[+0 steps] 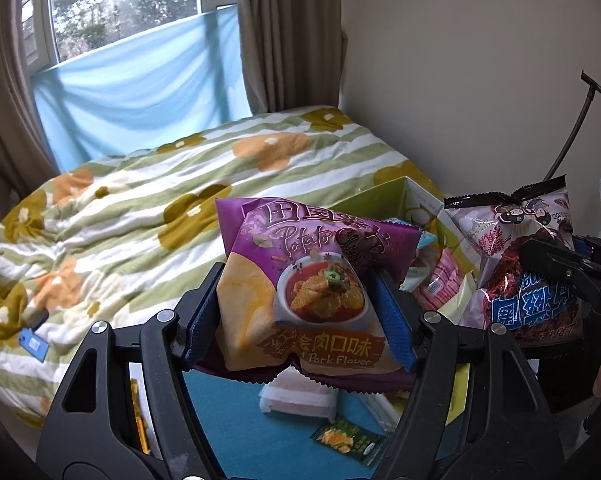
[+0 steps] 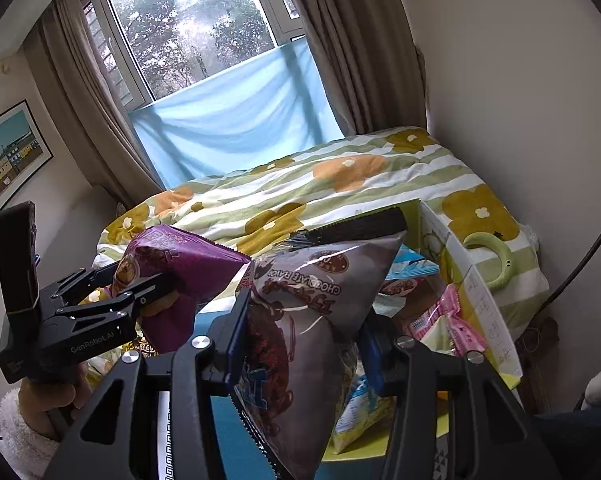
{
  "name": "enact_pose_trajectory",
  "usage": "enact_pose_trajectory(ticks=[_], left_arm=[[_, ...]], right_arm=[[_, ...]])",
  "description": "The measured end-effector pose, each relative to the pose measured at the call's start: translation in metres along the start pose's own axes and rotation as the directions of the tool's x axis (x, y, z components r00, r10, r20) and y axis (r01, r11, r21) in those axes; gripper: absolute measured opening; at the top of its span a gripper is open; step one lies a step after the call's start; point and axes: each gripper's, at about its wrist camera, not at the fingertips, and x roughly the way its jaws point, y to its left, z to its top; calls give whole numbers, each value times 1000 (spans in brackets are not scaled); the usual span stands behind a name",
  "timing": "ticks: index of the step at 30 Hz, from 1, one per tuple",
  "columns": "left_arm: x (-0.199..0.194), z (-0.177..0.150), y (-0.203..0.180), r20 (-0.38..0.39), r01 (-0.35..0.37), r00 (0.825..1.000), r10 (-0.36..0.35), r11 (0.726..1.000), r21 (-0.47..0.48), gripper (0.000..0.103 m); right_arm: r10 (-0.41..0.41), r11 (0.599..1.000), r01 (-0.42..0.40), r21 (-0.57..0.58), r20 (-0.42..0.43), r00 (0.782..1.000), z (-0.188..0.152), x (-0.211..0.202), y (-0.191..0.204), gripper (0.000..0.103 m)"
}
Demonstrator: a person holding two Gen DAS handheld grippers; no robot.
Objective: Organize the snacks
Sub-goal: 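Lift both held bags and carry them over the yellow box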
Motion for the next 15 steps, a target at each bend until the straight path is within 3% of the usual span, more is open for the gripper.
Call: enact_pose_trajectory(ticks=[7,15], left_arm=[[58,21,-57,-50,-48,998,47,999,-20,68],[120,35,-75,-155,-132,981,120,989,-71,68]], right_arm=[[44,999,-44,-5,-18,999,18,4,-69,44],[108,994,-109,-2,-122,987,25,37,-126,44]])
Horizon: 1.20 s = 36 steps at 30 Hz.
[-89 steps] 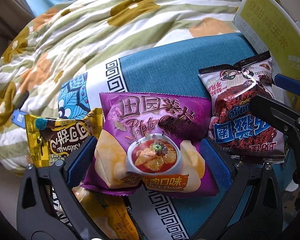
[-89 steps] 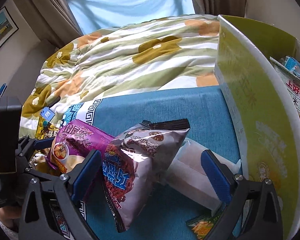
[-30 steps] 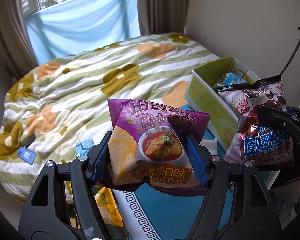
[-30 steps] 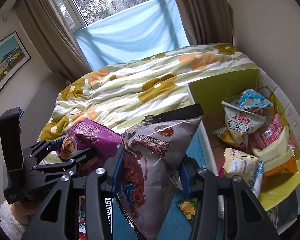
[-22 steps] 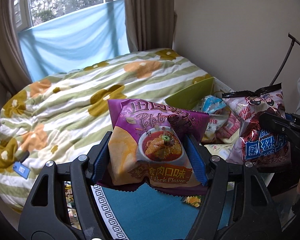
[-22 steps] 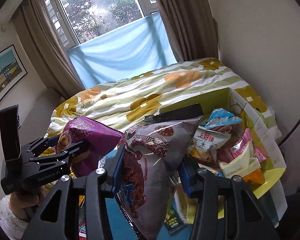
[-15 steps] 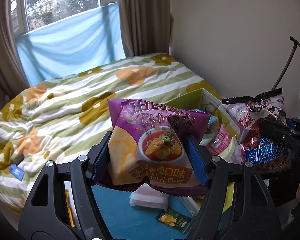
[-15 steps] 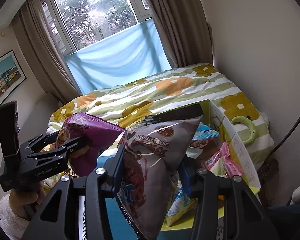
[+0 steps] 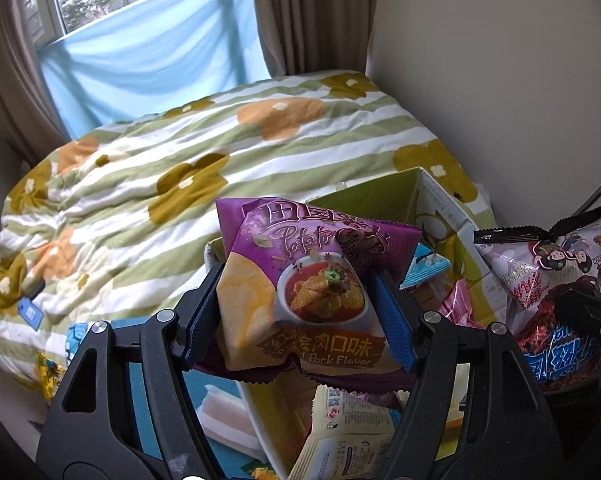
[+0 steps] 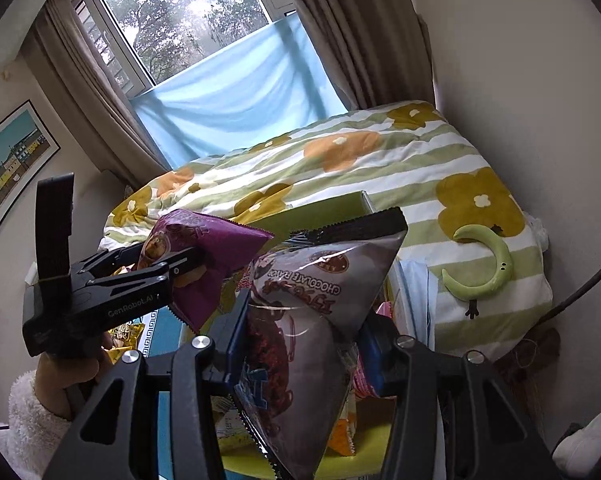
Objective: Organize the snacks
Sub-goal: 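Lift both held bags and carry them over the yellow box, then open both tools to release the bags into the box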
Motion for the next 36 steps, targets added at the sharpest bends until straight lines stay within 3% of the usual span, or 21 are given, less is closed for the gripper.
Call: enact_pose_trajectory(ticks=[4,6,11,19,28,29,30,31,33,36], left_arm=[[13,5,-2,-19,-31,999,31,1000,-5,75],[11,5,-4,-5,-59,998,59,998,7,102],[-12,-7,11,21,-58,998,59,998,-39,103],[-45,-55,47,1,-79,997,79,988,-135,102],[-68,-86,71,8,-104,994,109,971,-214,102],[-70,-90,74,7,-102,994,107,970,-222,102],[-71,-93,75,6,-93,995,97,969,-230,102],[-72,-98,77,6,-81,996,84,968,-238,102],[-76,-108,79,5,-80,996,84,965,-249,102],[-82,-123,83,-2,-90,996,93,960,-263,102]], right_arm=[[36,999,-36,2,-37,999,2,12,-15,44],[53,999,-53,6,-53,997,3,17,-17,44],[84,996,-84,-5,-83,993,2,25,-18,44],[84,996,-86,-17,-93,992,1,21,-20,44],[87,993,-95,-70,-109,990,10,44,3,46],[92,992,-101,-71,-117,989,10,48,5,48],[90,993,-99,-71,-124,988,10,52,6,58],[79,994,-88,-71,-128,989,9,55,8,75],[53,995,-63,-77,-126,991,5,56,9,99],[38,993,-47,-106,-93,995,-5,46,9,102]])
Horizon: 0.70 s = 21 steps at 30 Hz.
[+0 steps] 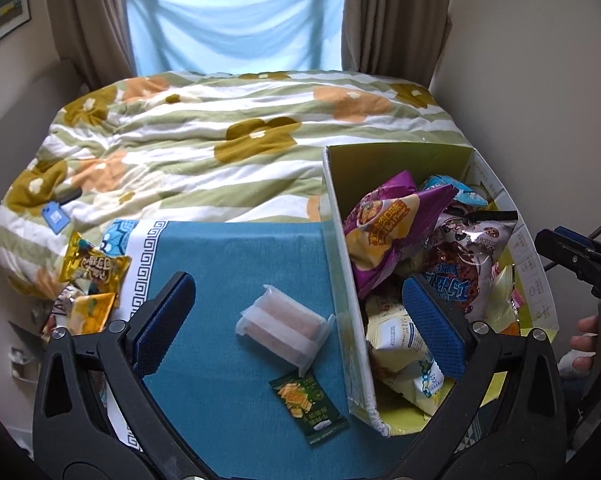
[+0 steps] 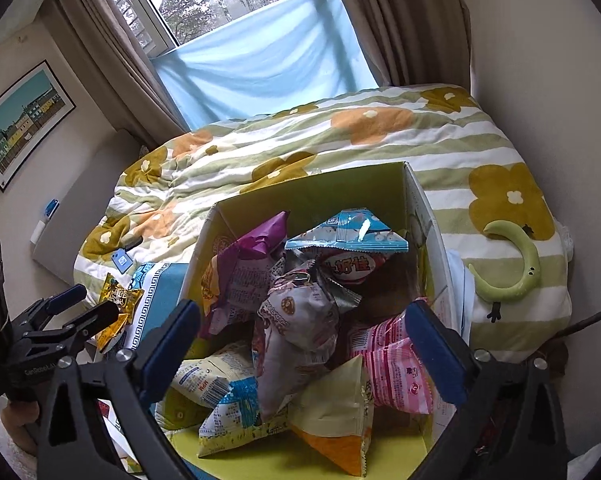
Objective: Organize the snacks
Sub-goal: 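Open both tools to release the bags into the box, then move both tools toward the yellow Taiki bag and the white wrapped pastry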
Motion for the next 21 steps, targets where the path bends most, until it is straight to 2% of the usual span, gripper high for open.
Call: enact_pose_trajectory(ticks=[7,17,21], left_arm=[[-26,-10,23,27,-34,999,35,999,-36,102],[-66,-37,68,47,-140,988,144,986,-88,102],[-73,-50,95,42,-158,986,164,980,-121,102]], right_arm=[[-23,998,24,-52,29,999,-10,-16,13,102],[36,984,-21,-176,82,996,-10,-31,57,102],[62,978,-40,-205,105,993,-11,-34,82,102]])
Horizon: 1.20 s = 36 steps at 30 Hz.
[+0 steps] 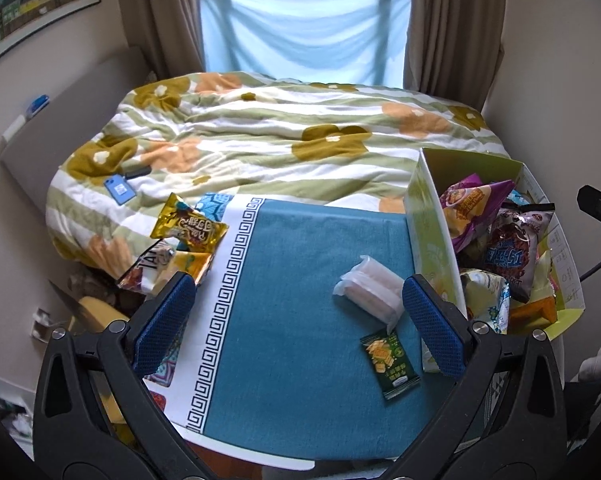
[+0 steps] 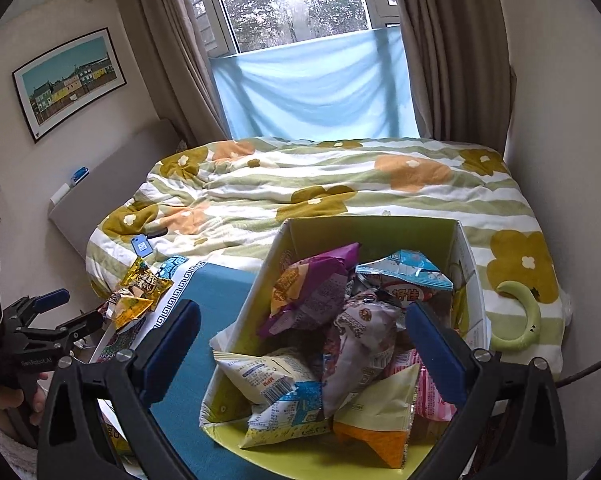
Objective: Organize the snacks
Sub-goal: 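Move both tools toward the yellow Taiki bag and the white wrapped pastry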
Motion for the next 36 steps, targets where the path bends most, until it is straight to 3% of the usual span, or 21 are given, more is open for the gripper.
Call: enact_pose_trajectory(ticks=[7,20,26,30,36], left_arm=[[10,-12,60,-10,-13,1000,13,1000,-11,102],[68,-10,179,-99,-50,994,51,999,9,102],[106,-7,182,-114,-53,991,72,985,162,102],[145,-14,170,-117,-118,981,156,953,280,102],[193,-29,157,-146,-124,969,200,903,411,103]], right_arm=[[45,997,-45,-69,5,999,6,11,58,102],[4,995,-8,-103,-41,999,-3,70,150,102],[-45,991,31,-129,-108,993,-12,111,176,102],[-84,987,60,-148,-163,983,-25,139,189,102],[-158,977,117,-180,-234,959,-45,175,196,102]])
